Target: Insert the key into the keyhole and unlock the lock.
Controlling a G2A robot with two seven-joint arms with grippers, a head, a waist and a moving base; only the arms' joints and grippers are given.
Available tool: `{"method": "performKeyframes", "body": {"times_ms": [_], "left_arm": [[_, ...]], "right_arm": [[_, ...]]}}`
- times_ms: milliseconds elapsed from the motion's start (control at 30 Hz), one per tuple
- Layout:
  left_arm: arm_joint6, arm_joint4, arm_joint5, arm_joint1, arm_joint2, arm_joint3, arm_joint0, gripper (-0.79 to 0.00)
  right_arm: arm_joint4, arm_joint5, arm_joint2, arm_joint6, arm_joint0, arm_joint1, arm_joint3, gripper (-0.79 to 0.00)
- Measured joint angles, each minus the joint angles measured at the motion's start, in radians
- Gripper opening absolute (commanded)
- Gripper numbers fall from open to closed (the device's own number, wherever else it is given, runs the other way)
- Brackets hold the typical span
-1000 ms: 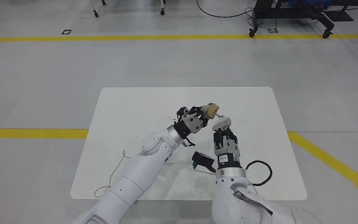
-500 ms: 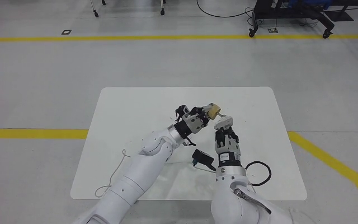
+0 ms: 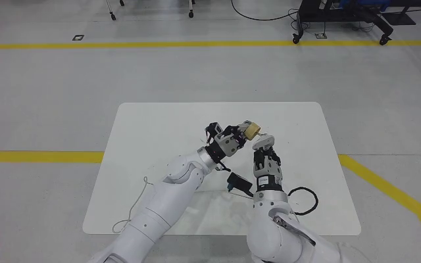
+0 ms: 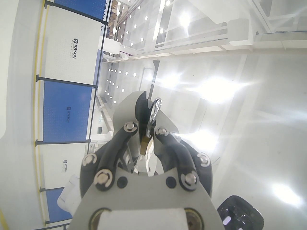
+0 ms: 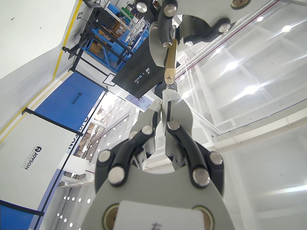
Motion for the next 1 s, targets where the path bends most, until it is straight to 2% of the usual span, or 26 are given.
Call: {"method": "performKeyframes", "body": {"times_ms": [367,733,767,800,1000], "left_arm": [[0.024,0.037,-0.027,-0.007,-0.011,-0.022,0.021,-0.785],[-0.015,0.092,-0.040,-0.006,-0.022,-0.041,0.036,-0.785],[-0.016,0.093,-0.041,-0.006,-0.023,-0.043,0.038,-0.785],[-0.017,0.093,-0.041,-0.006,-0.026,-0.045,0.039,-0.785],[-0.037,0.079,-0.063,-0.001,-0.068,-0.048,0.042,-0.785]], "right_arm": [[0.000,-0.008,-0.044,-0.008,0.032,-0.001,0.014,-0.785],[0.000,-0.035,-0.044,-0.035,0.028,0.007,-0.015,-0.785],[0.000,-0.038,-0.044,-0.038,0.026,0.008,-0.022,-0.545],[0.000,-0.038,-0.043,-0.039,0.022,0.008,-0.032,0.000],[0.000,-0.032,0.006,-0.033,-0.080,0.002,-0.141,0.000]]}}
